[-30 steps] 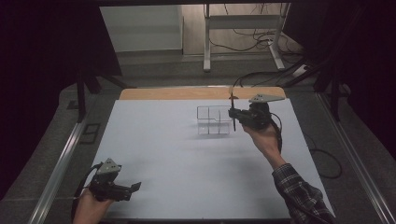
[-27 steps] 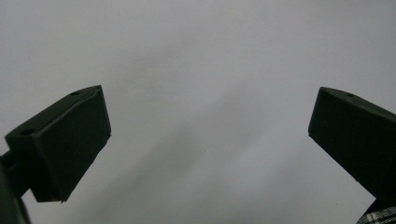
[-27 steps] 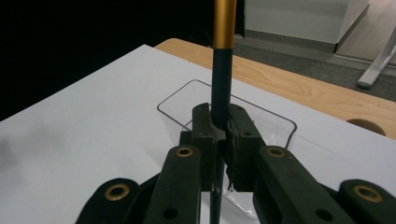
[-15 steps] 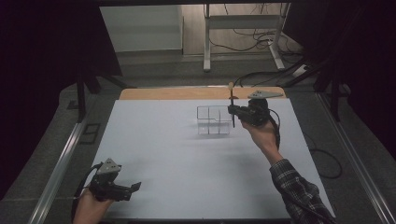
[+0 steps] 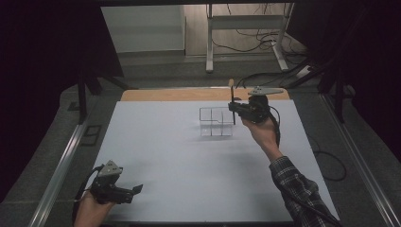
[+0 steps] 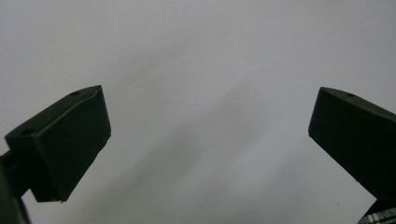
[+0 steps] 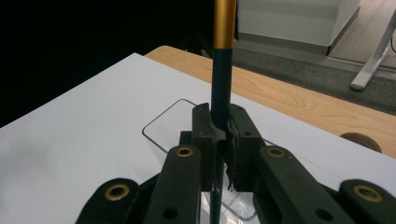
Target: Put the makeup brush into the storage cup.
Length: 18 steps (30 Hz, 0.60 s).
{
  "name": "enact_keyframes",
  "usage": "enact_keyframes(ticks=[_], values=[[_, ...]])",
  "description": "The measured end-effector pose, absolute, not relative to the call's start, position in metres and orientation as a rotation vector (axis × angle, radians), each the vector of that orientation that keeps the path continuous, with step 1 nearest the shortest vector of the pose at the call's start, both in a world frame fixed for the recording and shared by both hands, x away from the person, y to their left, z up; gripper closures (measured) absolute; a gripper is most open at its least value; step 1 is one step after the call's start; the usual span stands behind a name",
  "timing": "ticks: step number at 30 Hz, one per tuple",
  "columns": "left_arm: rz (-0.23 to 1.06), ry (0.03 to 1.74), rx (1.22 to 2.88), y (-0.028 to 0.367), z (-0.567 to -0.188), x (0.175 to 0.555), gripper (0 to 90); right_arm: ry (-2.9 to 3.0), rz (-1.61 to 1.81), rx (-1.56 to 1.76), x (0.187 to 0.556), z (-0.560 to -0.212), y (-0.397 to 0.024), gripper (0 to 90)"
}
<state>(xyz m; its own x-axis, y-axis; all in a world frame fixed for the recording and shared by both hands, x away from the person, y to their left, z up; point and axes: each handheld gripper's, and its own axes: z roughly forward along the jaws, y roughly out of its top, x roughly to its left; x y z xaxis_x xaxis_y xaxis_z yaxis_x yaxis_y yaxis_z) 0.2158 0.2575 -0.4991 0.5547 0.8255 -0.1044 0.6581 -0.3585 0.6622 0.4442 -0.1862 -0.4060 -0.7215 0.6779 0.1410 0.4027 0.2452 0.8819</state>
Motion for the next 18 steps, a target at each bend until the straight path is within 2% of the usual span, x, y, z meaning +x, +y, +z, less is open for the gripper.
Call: enact_keyframes(ticks=[18], values=[[0.326, 1.186, 2.121, 0.258, -0.499, 0.216, 0.0, 2.221, 1.457, 1.01, 0.459, -0.403, -0.179, 82.9]])
